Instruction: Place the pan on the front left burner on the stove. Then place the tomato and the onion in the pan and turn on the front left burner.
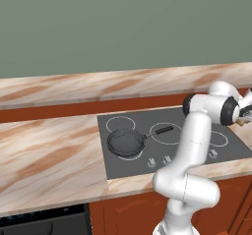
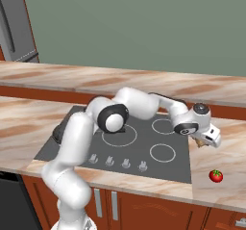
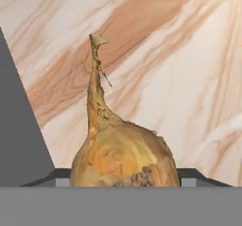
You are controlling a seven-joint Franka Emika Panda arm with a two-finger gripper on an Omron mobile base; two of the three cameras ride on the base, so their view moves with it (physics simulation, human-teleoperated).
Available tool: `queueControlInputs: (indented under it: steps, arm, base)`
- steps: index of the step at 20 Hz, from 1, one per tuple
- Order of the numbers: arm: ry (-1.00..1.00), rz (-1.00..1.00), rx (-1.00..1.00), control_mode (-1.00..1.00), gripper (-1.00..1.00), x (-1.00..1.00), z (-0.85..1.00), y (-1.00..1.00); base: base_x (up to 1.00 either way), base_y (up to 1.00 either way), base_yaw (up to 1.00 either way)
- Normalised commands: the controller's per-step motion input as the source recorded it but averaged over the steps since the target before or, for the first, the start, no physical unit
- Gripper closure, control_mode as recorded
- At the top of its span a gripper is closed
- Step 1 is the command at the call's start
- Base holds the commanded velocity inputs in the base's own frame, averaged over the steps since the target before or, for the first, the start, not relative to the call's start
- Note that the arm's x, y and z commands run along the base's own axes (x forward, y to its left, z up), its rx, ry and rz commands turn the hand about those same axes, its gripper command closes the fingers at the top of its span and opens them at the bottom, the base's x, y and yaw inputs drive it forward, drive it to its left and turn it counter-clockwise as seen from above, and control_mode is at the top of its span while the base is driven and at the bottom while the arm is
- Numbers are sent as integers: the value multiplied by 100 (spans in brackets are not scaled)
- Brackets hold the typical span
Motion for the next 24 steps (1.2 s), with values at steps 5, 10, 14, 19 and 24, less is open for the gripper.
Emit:
queueControlInputs:
  steps: [5, 10, 14, 19, 24]
  arm:
    - [-20, 0, -6, -100, 100, -35, 68, 32]
    - [-8, 0, -8, -100, 100, -29, 74, 30]
    - [-4, 0, -8, -100, 100, -22, 85, 31]
    - [-2, 0, -6, -100, 100, -22, 93, 32]
    - [0, 0, 0, -100, 100, -19, 76, 46]
  base:
    - [0, 0, 0]
    - [0, 0, 0]
    - [0, 0, 0]
    - [0, 0, 0]
    - [0, 0, 0]
